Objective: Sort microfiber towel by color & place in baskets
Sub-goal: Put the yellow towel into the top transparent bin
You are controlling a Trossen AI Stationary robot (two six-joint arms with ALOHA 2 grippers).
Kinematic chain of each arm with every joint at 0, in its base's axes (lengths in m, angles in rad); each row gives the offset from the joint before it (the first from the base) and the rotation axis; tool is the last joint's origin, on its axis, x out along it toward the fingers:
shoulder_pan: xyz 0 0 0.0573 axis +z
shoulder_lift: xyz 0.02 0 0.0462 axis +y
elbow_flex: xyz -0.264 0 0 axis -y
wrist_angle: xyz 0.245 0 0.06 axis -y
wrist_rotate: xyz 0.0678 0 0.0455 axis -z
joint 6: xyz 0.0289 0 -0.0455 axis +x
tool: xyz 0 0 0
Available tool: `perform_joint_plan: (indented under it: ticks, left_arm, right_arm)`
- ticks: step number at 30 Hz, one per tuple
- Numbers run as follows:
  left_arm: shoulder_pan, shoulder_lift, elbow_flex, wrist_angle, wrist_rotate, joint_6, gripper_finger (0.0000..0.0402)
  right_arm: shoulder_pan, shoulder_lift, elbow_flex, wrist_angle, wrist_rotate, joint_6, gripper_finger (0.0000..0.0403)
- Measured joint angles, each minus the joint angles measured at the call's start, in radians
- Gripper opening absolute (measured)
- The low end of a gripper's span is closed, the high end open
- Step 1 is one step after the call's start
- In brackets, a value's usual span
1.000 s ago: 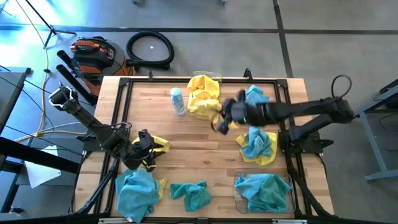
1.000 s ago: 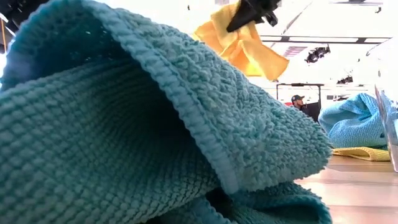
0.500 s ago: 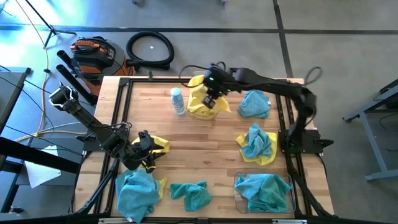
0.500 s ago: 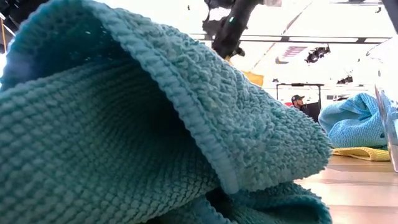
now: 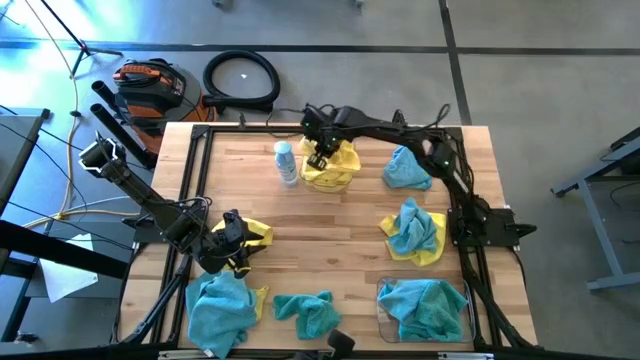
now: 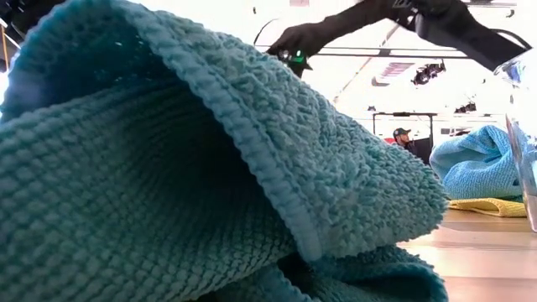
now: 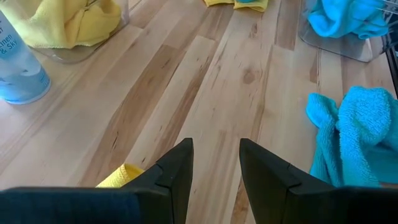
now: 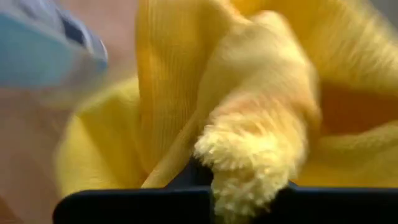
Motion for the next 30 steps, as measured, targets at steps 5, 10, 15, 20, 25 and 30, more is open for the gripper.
perform_joint_plan:
  ticks: [5, 10, 15, 20, 25, 30]
  left_arm:
    - [0.000, 0.000, 0.000, -0.001, 0.000, 0.000, 0.0117]
    - [0.000, 0.000, 0.000, -0.002, 0.000, 0.001, 0.0117]
    - [0.000, 0.000, 0.000, -0.002, 0.001, -0.001, 0.0117]
    - [0.000, 0.000, 0.000, -0.002, 0.001, -0.001, 0.0117]
    - [0.000, 0.000, 0.000, -0.002, 0.001, -0.001, 0.0117]
    - [0.000, 0.000, 0.000, -0.002, 0.002, -0.001, 0.0117]
  right_arm:
    - [0.006, 0.077, -0.001, -0.047, 0.001, 0.000, 0.0000]
    - [0.018, 0.117, 0.003, -0.031, 0.014, -0.008, 0.0001]
    - [0.022, 0.113, 0.000, 0.001, 0.005, -0.009, 0.0033]
    - [0.022, 0.114, 0.026, -0.007, -0.003, -0.008, 0.0096]
    - [0.023, 0.117, 0.095, -0.049, -0.008, -0.016, 0.0129]
    - [0.023, 0.115, 0.222, -0.173, -0.007, -0.017, 0.0133]
